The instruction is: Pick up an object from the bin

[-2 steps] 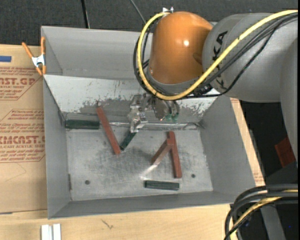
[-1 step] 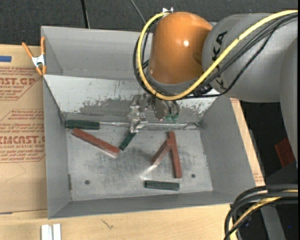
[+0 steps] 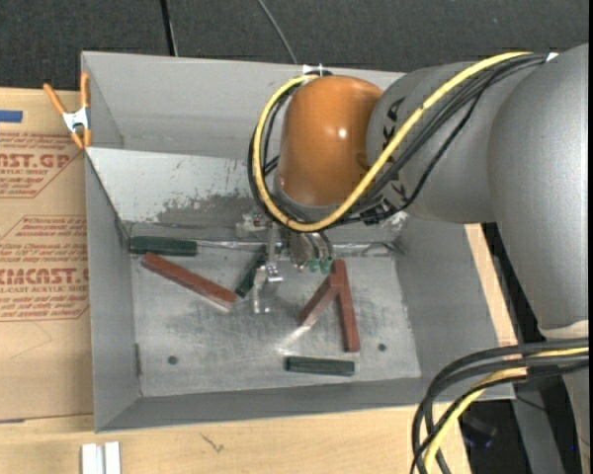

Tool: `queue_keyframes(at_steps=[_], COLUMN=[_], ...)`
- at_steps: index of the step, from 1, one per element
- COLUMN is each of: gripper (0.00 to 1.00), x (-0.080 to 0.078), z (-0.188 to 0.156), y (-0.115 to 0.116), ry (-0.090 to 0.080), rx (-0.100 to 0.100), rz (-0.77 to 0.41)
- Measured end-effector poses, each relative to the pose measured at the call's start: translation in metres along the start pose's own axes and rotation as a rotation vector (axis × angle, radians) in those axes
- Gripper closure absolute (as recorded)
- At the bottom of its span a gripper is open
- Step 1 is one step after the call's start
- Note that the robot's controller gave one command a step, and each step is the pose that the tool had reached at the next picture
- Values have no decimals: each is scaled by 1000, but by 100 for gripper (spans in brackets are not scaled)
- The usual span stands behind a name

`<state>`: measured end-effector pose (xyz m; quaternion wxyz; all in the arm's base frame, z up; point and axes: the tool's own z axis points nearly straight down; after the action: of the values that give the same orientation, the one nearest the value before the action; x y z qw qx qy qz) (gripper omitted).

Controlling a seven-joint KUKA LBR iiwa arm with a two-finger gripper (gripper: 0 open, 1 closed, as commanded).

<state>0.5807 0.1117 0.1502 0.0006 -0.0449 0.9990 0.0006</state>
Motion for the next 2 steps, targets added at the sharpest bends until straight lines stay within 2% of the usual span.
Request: queue_keyframes(at_steps=[1, 2], gripper=[0, 100], x=[0, 7], z=[0, 73], y=[0, -29], ry=[0, 1], rx=[0, -1], rz=[0, -13])
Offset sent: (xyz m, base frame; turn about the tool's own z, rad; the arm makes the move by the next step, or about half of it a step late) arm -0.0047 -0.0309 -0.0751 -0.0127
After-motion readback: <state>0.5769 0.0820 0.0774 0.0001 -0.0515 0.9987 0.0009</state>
